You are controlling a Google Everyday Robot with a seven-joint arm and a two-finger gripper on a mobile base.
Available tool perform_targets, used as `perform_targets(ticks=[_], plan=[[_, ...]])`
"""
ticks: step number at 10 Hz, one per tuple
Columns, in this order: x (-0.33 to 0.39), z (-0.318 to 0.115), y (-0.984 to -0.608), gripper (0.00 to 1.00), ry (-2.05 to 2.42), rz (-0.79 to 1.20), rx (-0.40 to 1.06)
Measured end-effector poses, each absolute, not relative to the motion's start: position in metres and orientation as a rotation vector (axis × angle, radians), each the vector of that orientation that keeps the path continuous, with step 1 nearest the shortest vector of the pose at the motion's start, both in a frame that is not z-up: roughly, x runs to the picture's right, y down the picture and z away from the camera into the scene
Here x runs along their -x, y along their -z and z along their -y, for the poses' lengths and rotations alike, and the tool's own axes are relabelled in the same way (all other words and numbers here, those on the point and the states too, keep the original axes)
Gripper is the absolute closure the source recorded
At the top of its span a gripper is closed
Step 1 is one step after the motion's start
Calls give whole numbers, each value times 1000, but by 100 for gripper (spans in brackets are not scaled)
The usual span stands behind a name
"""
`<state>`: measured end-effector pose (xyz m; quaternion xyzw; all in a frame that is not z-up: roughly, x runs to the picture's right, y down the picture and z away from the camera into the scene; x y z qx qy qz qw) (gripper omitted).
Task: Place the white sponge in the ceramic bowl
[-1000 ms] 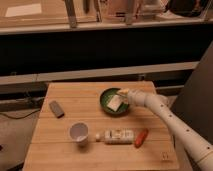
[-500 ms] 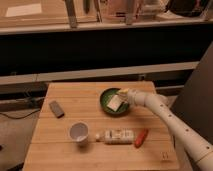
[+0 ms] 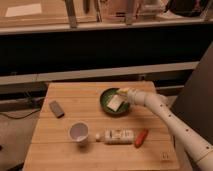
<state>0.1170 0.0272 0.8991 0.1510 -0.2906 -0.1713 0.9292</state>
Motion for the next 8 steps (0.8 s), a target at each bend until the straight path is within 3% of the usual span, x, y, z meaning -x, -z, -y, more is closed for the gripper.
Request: perform_targets(ticks=[3,8], plan=[[-122,-28,-893,22,313,577,-310],[-162,-22,-816,20,153,543,-352]])
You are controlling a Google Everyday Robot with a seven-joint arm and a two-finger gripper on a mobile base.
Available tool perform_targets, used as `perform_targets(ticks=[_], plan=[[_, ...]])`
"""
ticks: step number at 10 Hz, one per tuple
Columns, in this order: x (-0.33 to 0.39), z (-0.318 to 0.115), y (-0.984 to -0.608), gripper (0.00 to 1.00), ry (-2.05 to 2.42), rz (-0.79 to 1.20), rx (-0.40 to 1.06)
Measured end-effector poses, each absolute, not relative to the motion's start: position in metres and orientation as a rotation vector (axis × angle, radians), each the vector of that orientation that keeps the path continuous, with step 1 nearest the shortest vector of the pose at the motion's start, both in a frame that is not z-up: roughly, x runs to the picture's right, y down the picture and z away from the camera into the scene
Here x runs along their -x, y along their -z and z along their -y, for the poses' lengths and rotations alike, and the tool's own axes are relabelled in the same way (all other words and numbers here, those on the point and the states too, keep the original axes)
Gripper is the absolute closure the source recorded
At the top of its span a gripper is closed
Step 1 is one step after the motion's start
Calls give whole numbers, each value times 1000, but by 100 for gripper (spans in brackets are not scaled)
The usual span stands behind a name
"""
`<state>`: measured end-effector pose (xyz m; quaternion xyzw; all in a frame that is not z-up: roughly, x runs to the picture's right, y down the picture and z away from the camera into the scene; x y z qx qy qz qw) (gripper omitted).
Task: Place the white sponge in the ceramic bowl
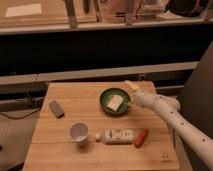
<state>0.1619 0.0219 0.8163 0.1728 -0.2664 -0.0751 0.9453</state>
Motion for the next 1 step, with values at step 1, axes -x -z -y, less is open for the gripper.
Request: perform_targets(ticks=[1], plan=[[-160,-20,-810,20,132,559,-360]])
